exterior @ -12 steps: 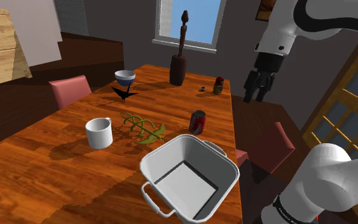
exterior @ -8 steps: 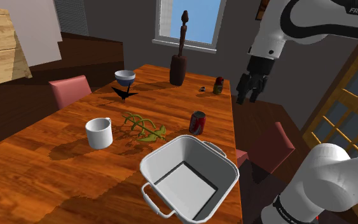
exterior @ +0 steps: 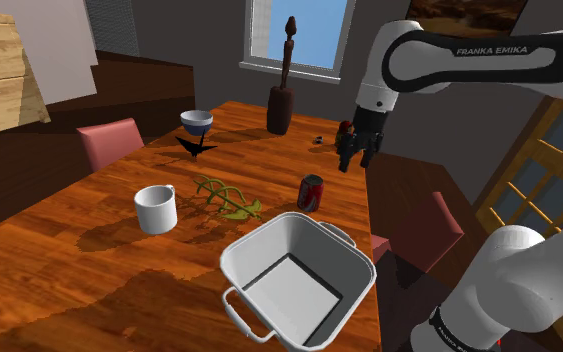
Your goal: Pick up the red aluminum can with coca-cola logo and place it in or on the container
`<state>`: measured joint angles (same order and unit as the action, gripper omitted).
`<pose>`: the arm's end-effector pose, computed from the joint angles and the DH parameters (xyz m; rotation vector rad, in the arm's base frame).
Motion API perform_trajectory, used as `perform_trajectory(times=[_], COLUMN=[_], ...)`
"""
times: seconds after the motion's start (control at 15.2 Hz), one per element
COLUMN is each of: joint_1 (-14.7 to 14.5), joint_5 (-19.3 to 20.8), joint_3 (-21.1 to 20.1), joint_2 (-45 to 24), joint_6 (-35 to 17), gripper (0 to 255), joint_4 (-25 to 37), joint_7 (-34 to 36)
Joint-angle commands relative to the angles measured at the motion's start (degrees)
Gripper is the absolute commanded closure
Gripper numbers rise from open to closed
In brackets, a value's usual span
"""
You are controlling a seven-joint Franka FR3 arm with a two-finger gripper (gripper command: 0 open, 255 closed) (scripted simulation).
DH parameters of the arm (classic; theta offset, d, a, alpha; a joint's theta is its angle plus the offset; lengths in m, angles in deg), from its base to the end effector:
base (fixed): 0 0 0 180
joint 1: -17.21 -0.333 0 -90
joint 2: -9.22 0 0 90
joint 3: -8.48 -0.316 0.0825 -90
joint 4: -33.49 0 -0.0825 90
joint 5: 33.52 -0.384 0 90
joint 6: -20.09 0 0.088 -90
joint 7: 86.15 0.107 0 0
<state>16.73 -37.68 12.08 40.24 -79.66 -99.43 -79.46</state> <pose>0.3844 -0.0175 0.5376 -3.0270 0.2660 0.0643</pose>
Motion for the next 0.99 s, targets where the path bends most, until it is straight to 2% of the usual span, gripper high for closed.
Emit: perform_trajectory(times=[0.0,0.53,0.79,0.92], joint_1=[0.2,0.8,1.2,1.3], joint_5=[0.6,2.9,4.1,4.2], joint_3=[0.0,0.1,0.3,0.4], joint_2=[-4.1,-19.9,-28.1,-29.9], joint_6=[-3.5,-14.6,-18.8,-20.1], gripper=[0,0,0,0], joint_4=[1.0,6.8,11.4,11.9], joint_7=[-0.2,0.0,0.4,0.5])
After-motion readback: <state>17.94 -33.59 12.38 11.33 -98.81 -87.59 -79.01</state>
